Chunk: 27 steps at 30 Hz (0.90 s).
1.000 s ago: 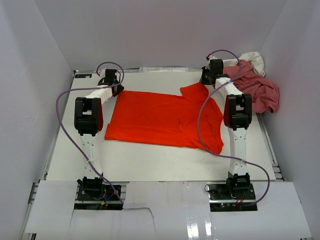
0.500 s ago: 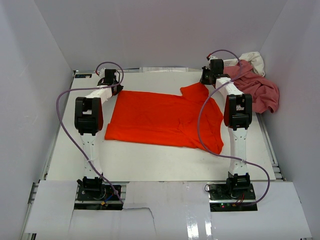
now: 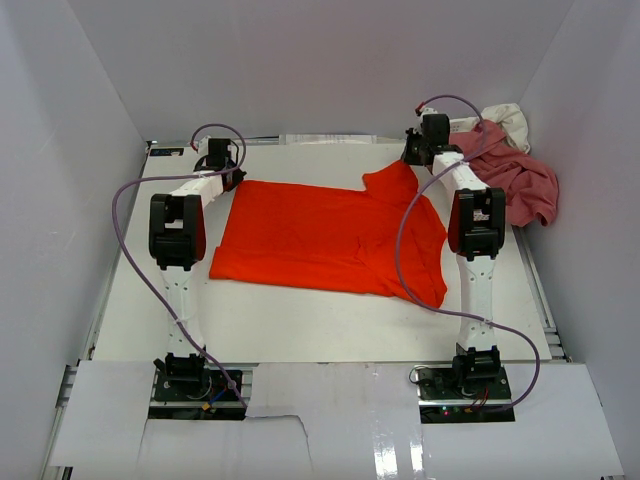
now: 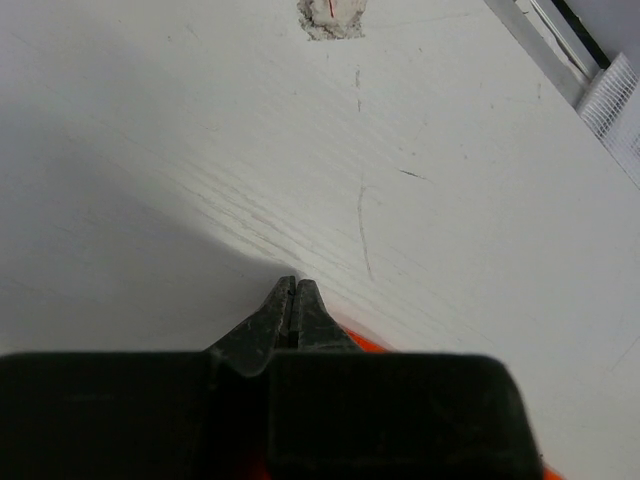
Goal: Fold and stack the t-shirts
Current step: Grap the side of the flattened tshirt furthest away from the robot with both arms
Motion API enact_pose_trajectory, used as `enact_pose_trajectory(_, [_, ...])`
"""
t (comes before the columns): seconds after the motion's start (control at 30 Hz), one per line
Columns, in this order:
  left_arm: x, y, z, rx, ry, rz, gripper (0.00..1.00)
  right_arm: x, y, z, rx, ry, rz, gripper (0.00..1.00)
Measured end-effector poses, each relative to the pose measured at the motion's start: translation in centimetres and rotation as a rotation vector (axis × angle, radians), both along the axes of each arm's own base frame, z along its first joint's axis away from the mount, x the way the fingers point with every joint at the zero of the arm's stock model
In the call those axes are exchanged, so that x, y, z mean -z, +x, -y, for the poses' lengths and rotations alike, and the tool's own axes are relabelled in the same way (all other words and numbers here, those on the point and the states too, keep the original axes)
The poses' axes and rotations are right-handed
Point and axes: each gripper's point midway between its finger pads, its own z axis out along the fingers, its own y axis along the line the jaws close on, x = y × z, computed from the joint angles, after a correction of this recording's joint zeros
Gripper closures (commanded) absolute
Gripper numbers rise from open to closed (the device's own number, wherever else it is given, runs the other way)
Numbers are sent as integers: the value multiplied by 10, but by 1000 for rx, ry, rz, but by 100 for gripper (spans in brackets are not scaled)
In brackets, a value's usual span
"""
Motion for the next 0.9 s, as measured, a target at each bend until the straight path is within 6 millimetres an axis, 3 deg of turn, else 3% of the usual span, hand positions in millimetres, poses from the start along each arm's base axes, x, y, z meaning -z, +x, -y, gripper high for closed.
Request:
enact_pose_trajectory(0.27, [-1,-3,0,4,-4,0,100,-61,9,8,11,12,104,92])
enact_pose_trajectory(0.5, [-10,-20,-1,-1,-10,11,100,-112,-5,4,-19,42,171,92])
enact_pose_trajectory(0.67, [-26,-29,-1,-4,-17,44,100,-109,-16,-1,-50,62,156,92])
enact_pose_trajectory(0.9, [-68,-32,-1,-6,-25,129,100,-72,-34,-9,-92,85,68,92])
